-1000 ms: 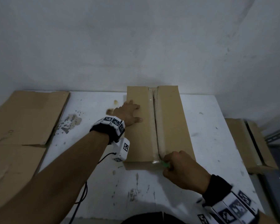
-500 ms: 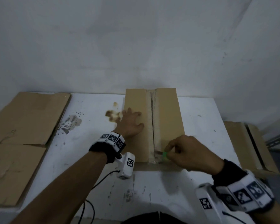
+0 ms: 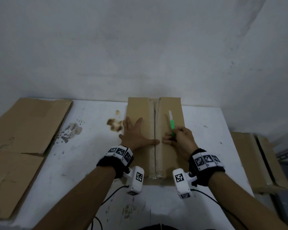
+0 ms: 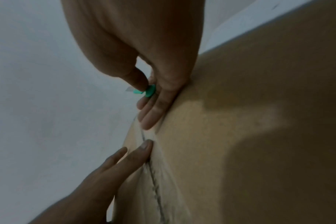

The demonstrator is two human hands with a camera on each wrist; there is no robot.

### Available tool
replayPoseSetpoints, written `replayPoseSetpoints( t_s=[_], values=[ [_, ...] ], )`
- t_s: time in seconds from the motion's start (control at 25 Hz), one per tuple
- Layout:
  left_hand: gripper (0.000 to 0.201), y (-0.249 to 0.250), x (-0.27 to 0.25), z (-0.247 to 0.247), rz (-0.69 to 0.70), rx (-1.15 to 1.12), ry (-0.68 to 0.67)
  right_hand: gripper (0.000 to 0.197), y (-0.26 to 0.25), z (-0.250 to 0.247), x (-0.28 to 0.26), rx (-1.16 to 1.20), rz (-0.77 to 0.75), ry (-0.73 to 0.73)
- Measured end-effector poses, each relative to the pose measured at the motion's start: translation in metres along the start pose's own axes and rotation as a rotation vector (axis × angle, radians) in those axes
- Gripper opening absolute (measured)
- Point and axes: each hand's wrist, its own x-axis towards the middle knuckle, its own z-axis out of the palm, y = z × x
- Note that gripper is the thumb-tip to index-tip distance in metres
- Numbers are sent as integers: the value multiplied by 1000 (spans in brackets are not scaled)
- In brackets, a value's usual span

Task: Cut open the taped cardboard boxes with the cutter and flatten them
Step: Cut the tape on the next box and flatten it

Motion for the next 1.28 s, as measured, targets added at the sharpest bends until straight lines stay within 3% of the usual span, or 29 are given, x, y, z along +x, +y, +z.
replayPoseSetpoints(
  t_s=[0.2,0.4,0.72,0.92,1.28],
  values=[
    [130,5,7,-5,-29,-40,21,16,3,0,11,170,80,-111],
    [120,16,9,1,-25,62,88,12,3,-2,11,142,101,-155],
    [115,9,23,3,-84,28,128,18,9,2,6,75,101,-188],
    [107,21,23,-5,-103,-12,137,14,16,3,9,-85,28,-193],
    [99,20,23,-27,-24,-117,104,13,15,1,8,-105,39,-187]
  ],
)
